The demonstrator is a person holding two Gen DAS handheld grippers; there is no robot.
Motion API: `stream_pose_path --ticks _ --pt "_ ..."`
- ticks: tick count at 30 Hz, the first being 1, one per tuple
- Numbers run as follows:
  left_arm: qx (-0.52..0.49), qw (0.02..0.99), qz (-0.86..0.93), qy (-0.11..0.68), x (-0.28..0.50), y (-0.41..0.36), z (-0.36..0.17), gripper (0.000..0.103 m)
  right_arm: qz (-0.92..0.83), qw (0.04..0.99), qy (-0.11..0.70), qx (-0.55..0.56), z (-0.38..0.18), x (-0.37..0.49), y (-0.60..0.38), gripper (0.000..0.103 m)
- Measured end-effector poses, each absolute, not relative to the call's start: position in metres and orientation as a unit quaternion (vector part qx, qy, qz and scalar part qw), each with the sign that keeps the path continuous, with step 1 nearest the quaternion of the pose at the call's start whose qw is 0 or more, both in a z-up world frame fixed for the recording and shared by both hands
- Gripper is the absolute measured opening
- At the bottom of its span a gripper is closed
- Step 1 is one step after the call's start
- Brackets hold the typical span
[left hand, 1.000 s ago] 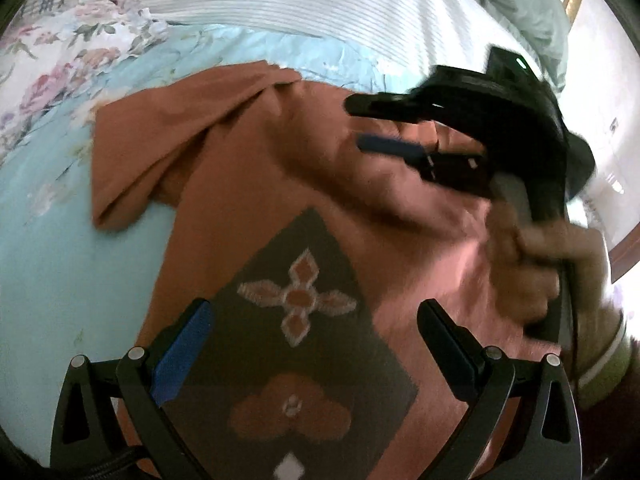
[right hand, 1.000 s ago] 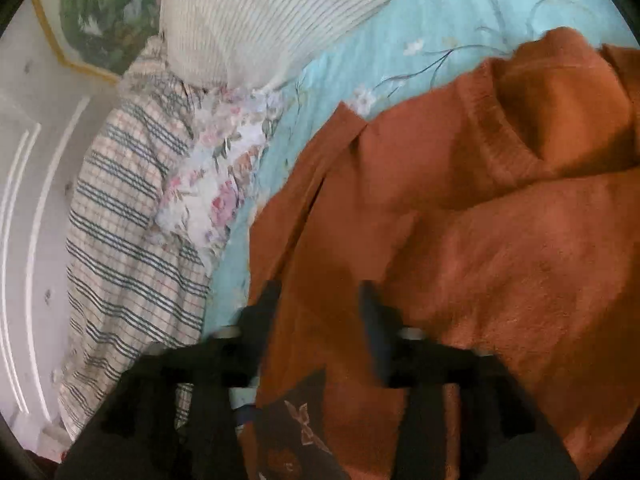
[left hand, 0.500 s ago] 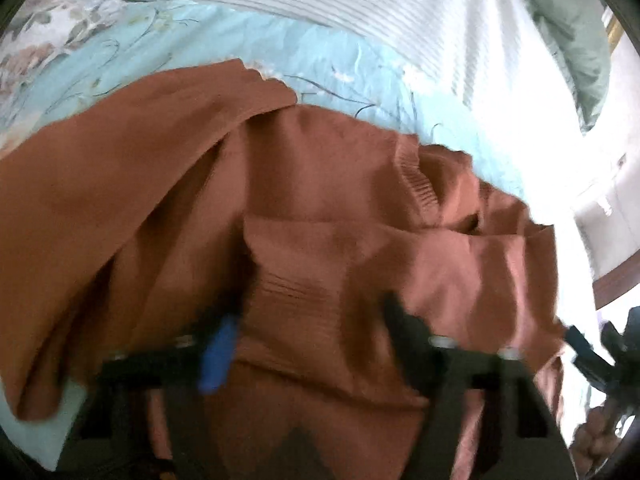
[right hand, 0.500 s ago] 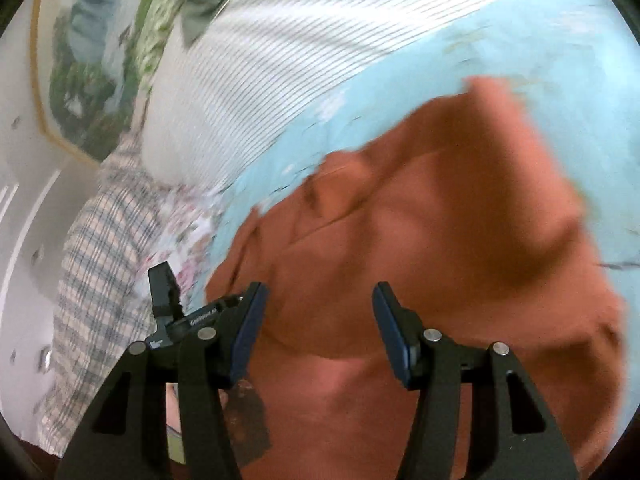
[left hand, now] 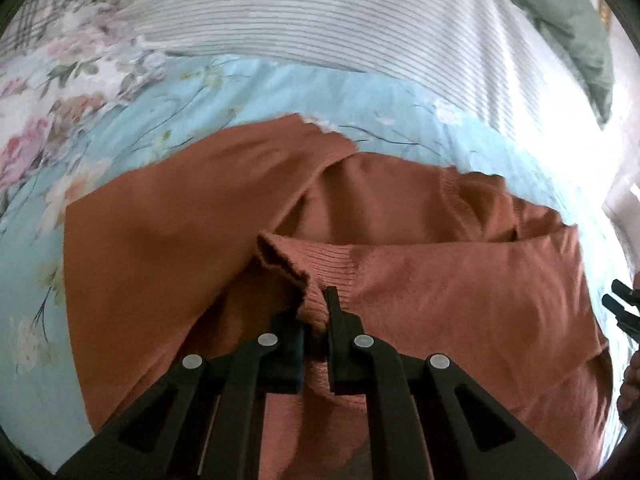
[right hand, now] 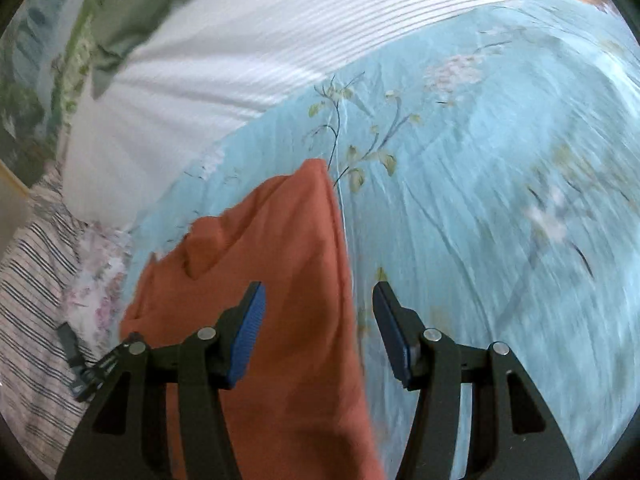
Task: Fold small clothes
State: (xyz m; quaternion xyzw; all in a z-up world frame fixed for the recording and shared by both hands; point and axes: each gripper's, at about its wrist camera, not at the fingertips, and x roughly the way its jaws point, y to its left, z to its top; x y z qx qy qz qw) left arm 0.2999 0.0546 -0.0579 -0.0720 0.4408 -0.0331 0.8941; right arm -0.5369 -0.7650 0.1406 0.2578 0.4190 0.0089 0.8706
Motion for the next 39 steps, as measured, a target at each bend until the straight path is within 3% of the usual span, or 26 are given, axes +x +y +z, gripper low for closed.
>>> stream_pose_path --ticks 5,8,11,22,24,26,28,29,30,33,36,39 --pt "-0.083 0.891 -0.02 0.446 0.299 0.06 -0.064 0.006 0.046 0.851 0.477 0.214 0.093 -0.474 -0.729 0.058" --pt "-0.077 0.89 -0.019 0.449 0.299 0.055 -0.064 0.006 0.081 0.841 0.493 0.208 0.076 -0.453 -0.707 0.012" --pt "-0.078 0.889 -0.036 0.45 0.298 0.047 -0.06 0.006 0.063 0.866 0.456 0.194 0.089 -0.449 -0.703 0.012" --pt "-0.059 0.885 -0.055 0.458 0.302 0.02 -0.07 0.006 0.014 0.869 0.472 0.147 0.064 -0.432 -0.692 0.013" --pt "-0.052 0.886 -0.058 0.458 0.302 0.021 -0.07 0.007 -0.019 0.873 0.47 0.129 0.073 -0.435 -0.692 0.02" --pt "-0.043 0.886 -0.058 0.458 0.303 0.02 -0.07 0.007 -0.019 0.892 0.432 0.131 0.096 -0.453 -0.686 0.021" --pt "-0.038 0.887 -0.055 0.457 0.302 0.018 -0.071 0.007 0.044 0.893 0.425 0.142 0.105 -0.467 -0.672 0.031" --pt "-0.035 0.888 -0.053 0.456 0.302 0.017 -0.071 0.007 0.058 0.887 0.437 0.14 0.103 -0.47 -0.665 0.042" --pt "-0.034 0.888 -0.052 0.456 0.301 0.018 -0.071 0.007 0.063 0.876 0.458 0.137 0.094 -0.472 -0.659 0.044" --pt "-0.038 0.887 -0.051 0.458 0.295 0.025 -0.068 0.01 0.06 0.862 0.486 0.13 0.076 -0.485 -0.664 0.043" --pt "-0.054 0.886 -0.042 0.459 0.283 0.046 -0.061 0.018 0.061 0.862 0.483 0.141 0.093 -0.499 -0.669 0.045" --pt "-0.068 0.893 -0.015 0.444 0.272 0.069 -0.044 0.02 0.096 0.865 0.463 0.168 0.115 -0.518 -0.67 0.051"
